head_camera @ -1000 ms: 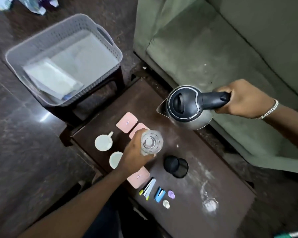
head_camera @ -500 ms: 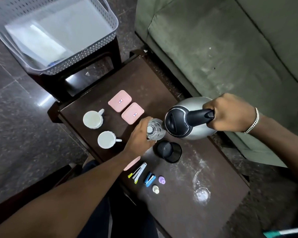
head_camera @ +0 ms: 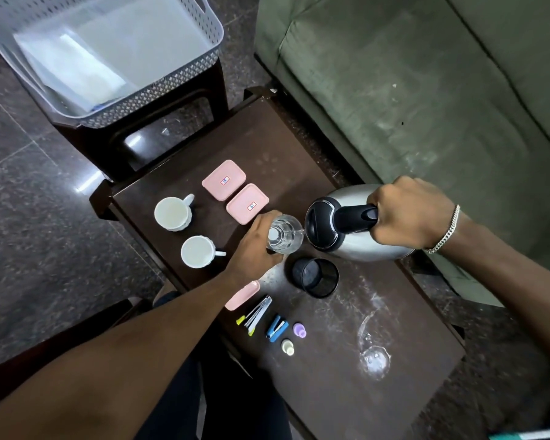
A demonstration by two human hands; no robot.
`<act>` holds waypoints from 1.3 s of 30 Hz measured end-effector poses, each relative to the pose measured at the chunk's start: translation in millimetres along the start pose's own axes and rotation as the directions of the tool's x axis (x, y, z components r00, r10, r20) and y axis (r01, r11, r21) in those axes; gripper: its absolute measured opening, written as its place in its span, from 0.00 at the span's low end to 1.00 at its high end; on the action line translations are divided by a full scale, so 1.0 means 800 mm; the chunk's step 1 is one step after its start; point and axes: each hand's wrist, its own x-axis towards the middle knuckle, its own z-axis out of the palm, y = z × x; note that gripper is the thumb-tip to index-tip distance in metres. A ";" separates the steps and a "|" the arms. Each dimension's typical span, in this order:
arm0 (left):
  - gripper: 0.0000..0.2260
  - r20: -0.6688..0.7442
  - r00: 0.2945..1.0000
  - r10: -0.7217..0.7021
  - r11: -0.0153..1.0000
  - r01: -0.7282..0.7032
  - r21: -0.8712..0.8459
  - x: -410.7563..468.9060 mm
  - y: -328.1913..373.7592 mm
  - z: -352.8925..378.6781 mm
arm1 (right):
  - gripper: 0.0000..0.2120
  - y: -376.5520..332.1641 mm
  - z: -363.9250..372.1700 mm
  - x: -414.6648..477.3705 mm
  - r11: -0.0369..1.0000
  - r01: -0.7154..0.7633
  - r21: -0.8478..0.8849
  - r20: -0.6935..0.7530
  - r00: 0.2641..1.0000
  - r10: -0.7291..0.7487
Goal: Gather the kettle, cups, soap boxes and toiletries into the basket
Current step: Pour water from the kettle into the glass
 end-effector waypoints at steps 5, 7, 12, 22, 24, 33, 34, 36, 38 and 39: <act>0.41 0.014 1.000 -0.004 1.000 0.004 -0.013 0.000 -0.004 0.002 | 0.09 -0.007 0.000 -0.002 1.000 -0.019 -0.003 -0.005 1.000 0.019; 0.41 0.019 1.000 -0.009 1.000 0.009 -0.005 0.001 -0.005 0.004 | 0.09 -0.009 -0.001 -0.003 1.000 -0.025 -0.006 0.003 1.000 0.025; 0.42 0.032 0.999 -0.019 1.000 0.019 -0.003 0.002 -0.010 0.009 | 0.07 -0.014 -0.005 -0.006 0.997 -0.070 -0.020 0.033 0.997 0.071; 0.42 0.054 0.998 -0.019 1.000 0.018 0.006 0.006 -0.010 0.014 | 0.13 -0.019 -0.013 -0.008 0.990 -0.110 -0.092 0.067 0.991 0.116; 0.42 0.057 0.998 -0.026 1.000 0.026 0.003 0.006 -0.010 0.014 | 0.14 -0.021 -0.014 -0.009 0.988 -0.116 -0.098 0.076 0.989 0.123; 0.41 0.063 0.998 -0.030 1.000 0.029 0.007 0.006 -0.010 0.013 | 0.11 -0.024 -0.014 -0.011 0.992 -0.095 -0.083 0.070 0.992 0.101; 0.41 0.064 0.997 -0.029 1.000 0.029 0.009 0.007 -0.010 0.013 | 0.11 -0.024 -0.014 -0.011 0.992 -0.096 -0.078 0.069 0.992 0.101; 0.41 0.064 0.998 -0.025 1.000 0.025 0.010 0.007 -0.009 0.013 | 0.11 -0.025 -0.014 -0.012 0.993 -0.097 -0.068 0.066 0.993 0.101; 0.41 0.063 0.998 -0.023 1.000 0.023 0.008 0.006 -0.008 0.013 | 0.12 -0.024 -0.014 -0.012 0.993 -0.098 -0.065 0.065 0.993 0.102; 0.41 0.063 0.998 -0.023 1.000 0.022 0.008 0.006 -0.008 0.013 | 0.12 -0.024 -0.014 -0.012 0.993 -0.097 -0.068 0.064 0.993 0.102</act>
